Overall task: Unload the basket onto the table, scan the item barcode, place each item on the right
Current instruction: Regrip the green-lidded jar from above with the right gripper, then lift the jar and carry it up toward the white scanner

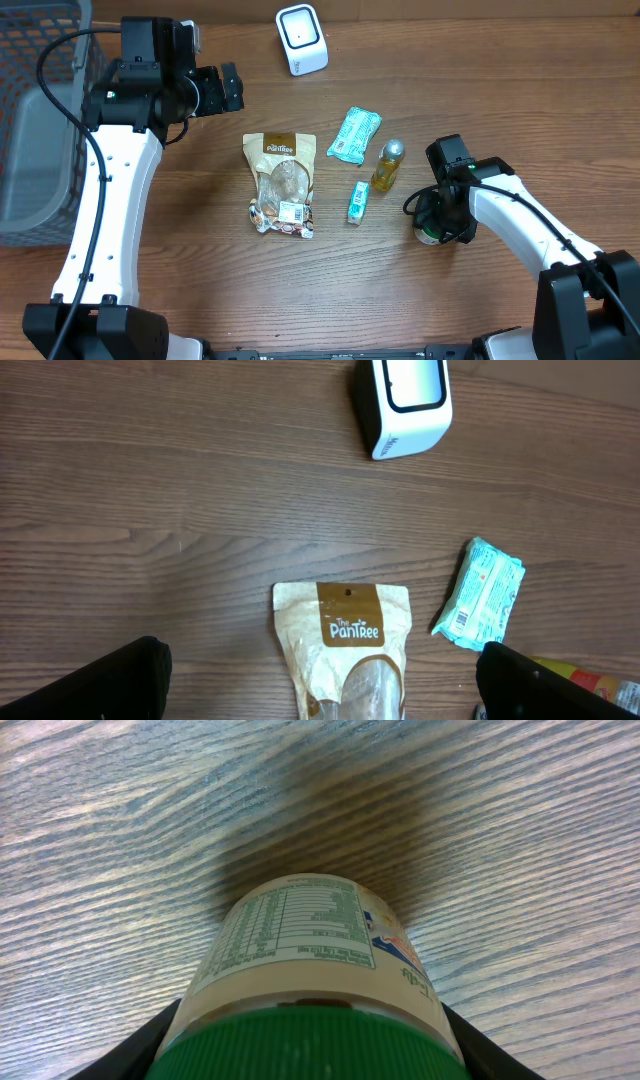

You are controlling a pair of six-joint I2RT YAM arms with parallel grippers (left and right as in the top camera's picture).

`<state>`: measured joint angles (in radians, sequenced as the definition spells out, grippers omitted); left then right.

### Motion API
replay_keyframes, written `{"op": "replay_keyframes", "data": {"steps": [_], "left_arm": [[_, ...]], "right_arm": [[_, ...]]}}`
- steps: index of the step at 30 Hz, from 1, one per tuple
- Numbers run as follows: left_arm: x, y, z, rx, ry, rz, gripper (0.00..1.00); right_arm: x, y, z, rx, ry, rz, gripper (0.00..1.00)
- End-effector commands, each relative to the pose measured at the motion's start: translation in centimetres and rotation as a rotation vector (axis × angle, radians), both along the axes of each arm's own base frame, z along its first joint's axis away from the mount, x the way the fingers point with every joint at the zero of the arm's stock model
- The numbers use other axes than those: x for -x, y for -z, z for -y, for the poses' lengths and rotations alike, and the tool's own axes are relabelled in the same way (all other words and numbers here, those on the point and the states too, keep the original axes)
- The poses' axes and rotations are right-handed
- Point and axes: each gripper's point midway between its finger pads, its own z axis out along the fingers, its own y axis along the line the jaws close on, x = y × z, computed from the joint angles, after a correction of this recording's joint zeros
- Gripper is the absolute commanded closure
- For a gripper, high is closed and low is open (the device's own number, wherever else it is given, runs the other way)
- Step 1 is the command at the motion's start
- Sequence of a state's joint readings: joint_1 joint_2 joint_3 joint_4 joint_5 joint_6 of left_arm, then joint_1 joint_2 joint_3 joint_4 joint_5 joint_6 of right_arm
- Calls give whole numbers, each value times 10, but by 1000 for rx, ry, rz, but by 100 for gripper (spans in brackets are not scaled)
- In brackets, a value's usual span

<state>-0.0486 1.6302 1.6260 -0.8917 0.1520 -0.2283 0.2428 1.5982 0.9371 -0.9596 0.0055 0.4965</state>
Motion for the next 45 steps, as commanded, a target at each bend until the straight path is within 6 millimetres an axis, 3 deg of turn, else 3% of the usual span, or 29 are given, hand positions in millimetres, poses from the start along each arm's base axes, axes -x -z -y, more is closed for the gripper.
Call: {"op": "replay_keyframes", "data": {"steps": [1,2,5,10,17,20,22,32,36,40,42,45], "left_arm": [[-2,-5,1,-18,18,18,1],[-2,-5,1,-18,18,18,1],[-2,-5,1,-18,18,18,0],[-2,-5,1,-18,18,18,0],[-2,-5,1,-18,18,18,1],[-2,-5,1,-18,18,18,0],[-2,-5,1,-18,18,18,0],[-2,-5,1,-18,18,18,0],[-2,-5,1,-18,18,18,1],[-2,-5,1,-18,18,18,0],[-2,-5,1,-18,18,18,0],[-2,-5,1,-18,18,18,1]], "right_arm": [[-9,-4,-3,-14,3,24,54],[-9,-4,-3,-14,3,24,54],[-8,-4,-3,-14,3,24,73],[-8,-5,-3,-19,4,23,83],[-10,-10,-13,-74,1,17,87],[-13,-19,-14,-74,-7,20,96],[-15,-29,-15,-75,-7,24,96],[-32,-123,-16,-109,-49,188,96],[-40,-173,-17,-144,-47,270,85],[-53,-231,-35,-250,-113,394,83],[-59,-259,-48,-328,-137,467,87],[-67,-284,-67,-444,-181,541,88]]}}
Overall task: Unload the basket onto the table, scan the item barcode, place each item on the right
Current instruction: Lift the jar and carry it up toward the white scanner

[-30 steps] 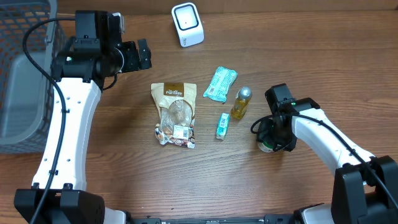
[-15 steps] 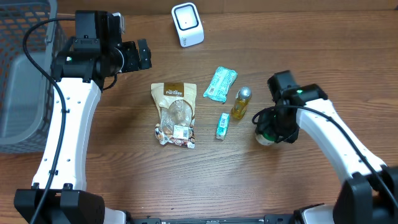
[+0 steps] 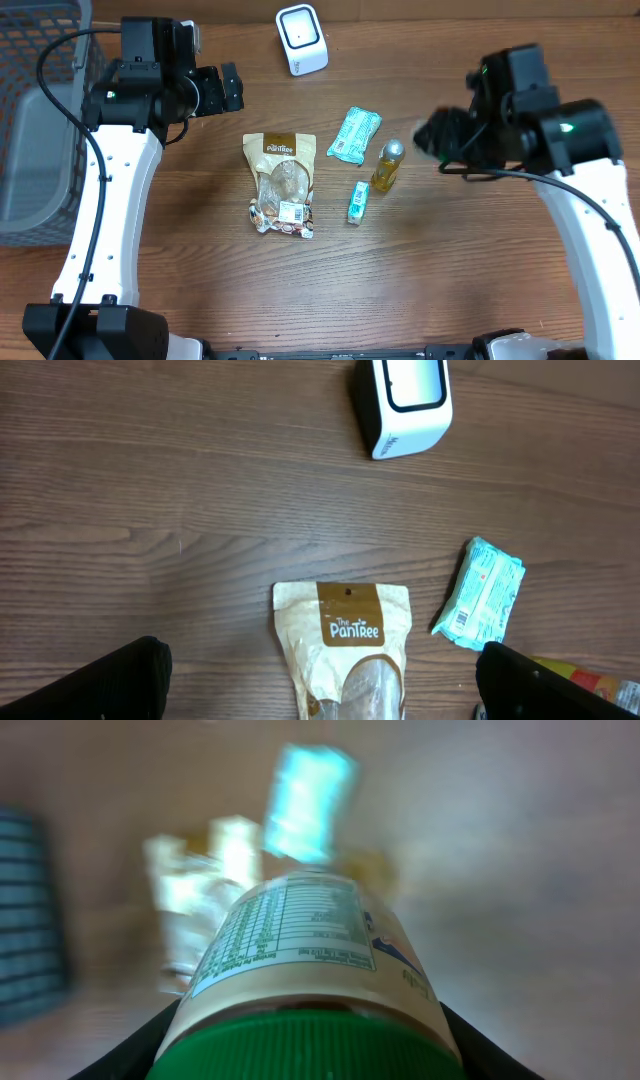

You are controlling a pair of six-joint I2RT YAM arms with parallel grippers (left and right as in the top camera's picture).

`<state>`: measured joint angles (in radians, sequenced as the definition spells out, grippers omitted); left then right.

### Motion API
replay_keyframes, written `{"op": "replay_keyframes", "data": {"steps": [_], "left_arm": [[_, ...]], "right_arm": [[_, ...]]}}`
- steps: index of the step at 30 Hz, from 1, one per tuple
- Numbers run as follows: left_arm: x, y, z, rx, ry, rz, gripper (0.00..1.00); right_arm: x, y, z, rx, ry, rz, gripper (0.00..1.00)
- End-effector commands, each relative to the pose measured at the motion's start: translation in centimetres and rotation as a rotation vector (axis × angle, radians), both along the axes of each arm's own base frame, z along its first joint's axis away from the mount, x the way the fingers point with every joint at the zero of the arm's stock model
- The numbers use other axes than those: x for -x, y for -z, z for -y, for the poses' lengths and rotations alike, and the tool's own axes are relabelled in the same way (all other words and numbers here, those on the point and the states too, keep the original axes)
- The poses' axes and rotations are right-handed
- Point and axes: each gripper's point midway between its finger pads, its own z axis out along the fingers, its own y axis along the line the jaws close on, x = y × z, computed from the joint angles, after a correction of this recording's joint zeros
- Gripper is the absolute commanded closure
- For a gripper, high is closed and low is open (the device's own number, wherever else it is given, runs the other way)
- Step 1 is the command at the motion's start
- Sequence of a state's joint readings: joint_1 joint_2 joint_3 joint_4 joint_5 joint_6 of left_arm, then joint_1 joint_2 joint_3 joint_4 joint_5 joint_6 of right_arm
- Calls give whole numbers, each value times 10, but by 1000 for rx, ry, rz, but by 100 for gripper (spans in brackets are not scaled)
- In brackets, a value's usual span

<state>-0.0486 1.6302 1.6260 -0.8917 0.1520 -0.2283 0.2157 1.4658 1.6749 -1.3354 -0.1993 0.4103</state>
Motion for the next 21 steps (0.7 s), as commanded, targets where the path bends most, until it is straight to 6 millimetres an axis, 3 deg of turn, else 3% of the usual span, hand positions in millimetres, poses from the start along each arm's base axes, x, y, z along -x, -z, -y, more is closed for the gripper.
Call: {"op": "replay_keyframes", "data": {"steps": [1,5,10,13,16,21], "left_arm": [[-2,-5,1,-18,18,18,0],[-2,-5,1,-18,18,18,0],[-2,-5,1,-18,18,18,0],[-2,-5,1,-18,18,18,0],[-2,-5,1,-18,18,18,0],[-2,-5,1,-18,18,18,0]], "right_arm": [[0,-45,-30,-180,-112,115,88],[-13,-47,-39,-220,-132,145,88],[-16,-27,-51,-275,-114,31,88],[0,-17,-66,-342,-162,-82,89],[31,-17,-84,-442,-220,-228,88],[56,-22,-92,-518,-242,-346,86]]}}
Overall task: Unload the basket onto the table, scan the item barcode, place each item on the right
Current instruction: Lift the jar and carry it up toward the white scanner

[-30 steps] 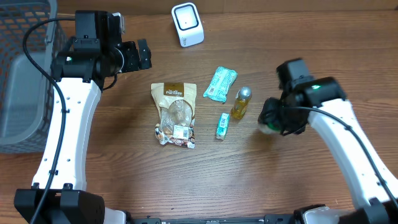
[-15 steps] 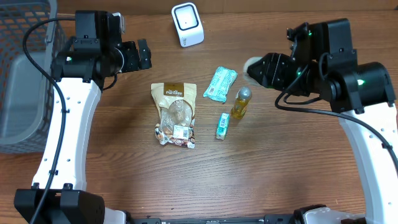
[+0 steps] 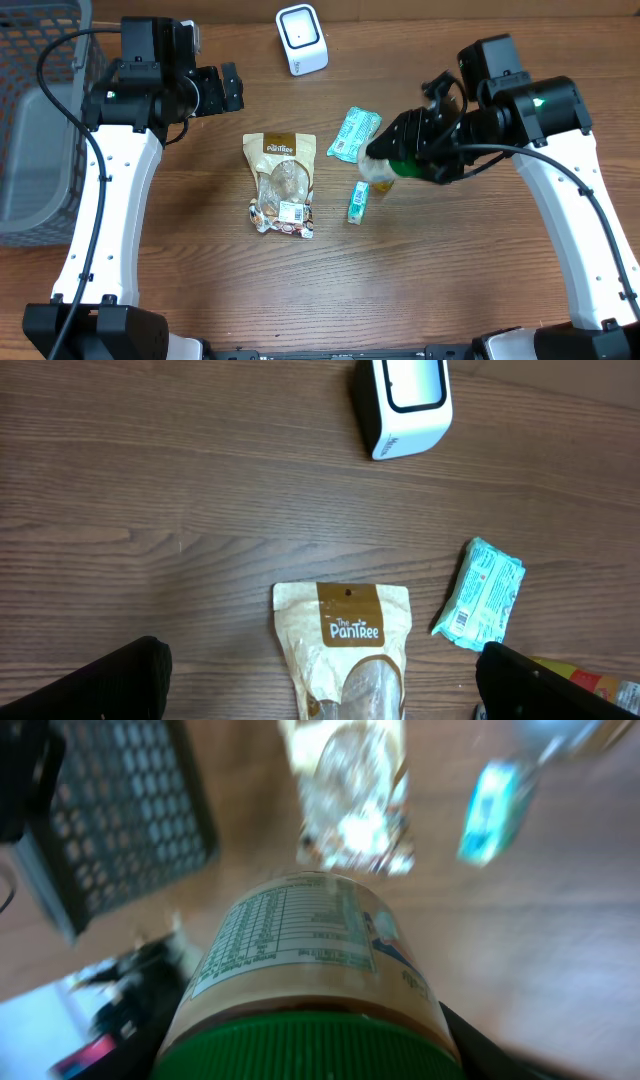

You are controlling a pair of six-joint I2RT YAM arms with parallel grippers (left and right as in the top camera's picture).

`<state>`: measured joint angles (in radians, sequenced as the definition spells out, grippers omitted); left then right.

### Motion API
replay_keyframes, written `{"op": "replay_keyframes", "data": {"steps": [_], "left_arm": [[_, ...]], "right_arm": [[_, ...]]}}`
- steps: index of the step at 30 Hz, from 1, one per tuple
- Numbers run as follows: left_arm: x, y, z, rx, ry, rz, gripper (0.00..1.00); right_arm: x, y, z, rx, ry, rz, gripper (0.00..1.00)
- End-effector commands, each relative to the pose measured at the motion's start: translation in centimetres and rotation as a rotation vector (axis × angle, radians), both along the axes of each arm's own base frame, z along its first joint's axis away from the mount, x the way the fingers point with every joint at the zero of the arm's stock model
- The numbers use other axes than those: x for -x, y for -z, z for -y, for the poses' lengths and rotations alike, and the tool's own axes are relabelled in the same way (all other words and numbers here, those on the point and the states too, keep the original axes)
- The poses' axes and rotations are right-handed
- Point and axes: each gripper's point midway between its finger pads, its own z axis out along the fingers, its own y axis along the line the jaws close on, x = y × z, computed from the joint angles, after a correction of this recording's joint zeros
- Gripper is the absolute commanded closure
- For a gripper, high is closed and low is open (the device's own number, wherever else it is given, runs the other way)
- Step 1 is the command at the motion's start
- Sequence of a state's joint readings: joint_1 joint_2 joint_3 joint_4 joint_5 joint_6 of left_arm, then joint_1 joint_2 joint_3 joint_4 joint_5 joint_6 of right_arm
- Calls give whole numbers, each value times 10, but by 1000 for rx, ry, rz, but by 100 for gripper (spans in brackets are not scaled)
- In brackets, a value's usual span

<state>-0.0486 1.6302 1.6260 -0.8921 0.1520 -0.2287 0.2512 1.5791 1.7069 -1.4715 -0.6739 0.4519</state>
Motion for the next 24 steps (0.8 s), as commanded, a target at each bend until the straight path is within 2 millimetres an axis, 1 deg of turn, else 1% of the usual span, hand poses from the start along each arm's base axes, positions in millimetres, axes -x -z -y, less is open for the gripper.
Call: {"op": "replay_keyframes", "data": {"steps": [1,3,7,14,17,19,21,24], "left_arm": [[-2,-5,1,-18,18,19,0],[-2,-5,1,-18,18,19,0],[-2,-5,1,-18,19,19,0],[-2,-5,1,-18,18,19,1],[-2,-5,1,-18,18,19,1],[-2,-5,1,-18,19,19,0],[-2,-5,1,-18,19,19,0],[-2,-5,1,-18,19,19,1]], "right_arm": [[18,-28,-18,-159,-48,-37,84],[25,-36,-24,-221,-67,-70,82],[33,-52,-33,-328,-98,-100,80],[45,-70,-40,-444,-125,-167,81],[48,-76,-42,-479,-133,-184,81],[48,-76,-42,-478,-133,-185,81],[49,-76,-42,-478,-133,-185,85],[48,-76,-42,-478,-125,-197,86]]}}
